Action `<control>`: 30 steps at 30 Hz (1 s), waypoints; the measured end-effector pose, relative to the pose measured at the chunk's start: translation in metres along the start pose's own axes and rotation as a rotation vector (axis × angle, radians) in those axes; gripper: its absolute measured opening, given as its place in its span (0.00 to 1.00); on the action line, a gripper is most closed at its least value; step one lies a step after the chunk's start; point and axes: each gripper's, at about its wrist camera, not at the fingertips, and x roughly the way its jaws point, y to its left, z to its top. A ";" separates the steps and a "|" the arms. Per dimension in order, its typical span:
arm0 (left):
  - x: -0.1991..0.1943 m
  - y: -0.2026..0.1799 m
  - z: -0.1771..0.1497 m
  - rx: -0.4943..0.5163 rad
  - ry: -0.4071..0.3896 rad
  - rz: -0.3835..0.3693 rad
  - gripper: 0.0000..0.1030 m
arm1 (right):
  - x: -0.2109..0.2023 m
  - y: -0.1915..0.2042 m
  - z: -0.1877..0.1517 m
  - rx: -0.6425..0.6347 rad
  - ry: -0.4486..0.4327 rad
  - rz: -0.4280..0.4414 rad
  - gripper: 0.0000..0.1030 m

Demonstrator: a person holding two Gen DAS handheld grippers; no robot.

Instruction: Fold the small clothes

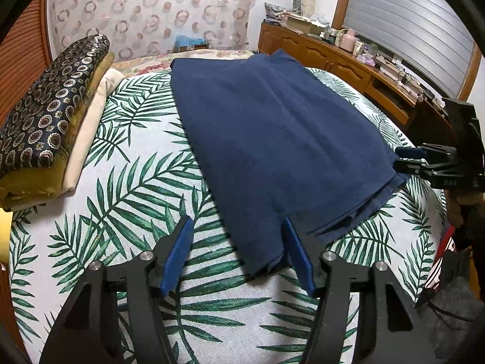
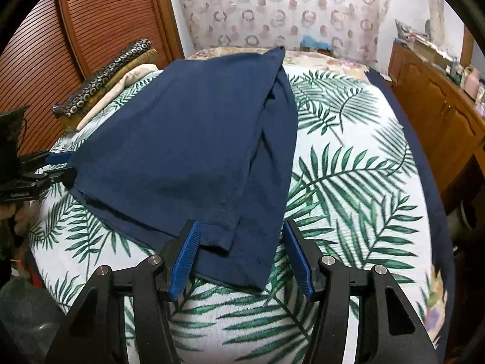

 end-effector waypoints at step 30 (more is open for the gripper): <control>-0.023 0.029 0.135 -0.035 -0.224 -0.067 0.06 | -0.017 -0.035 0.104 -0.002 -0.263 0.183 0.07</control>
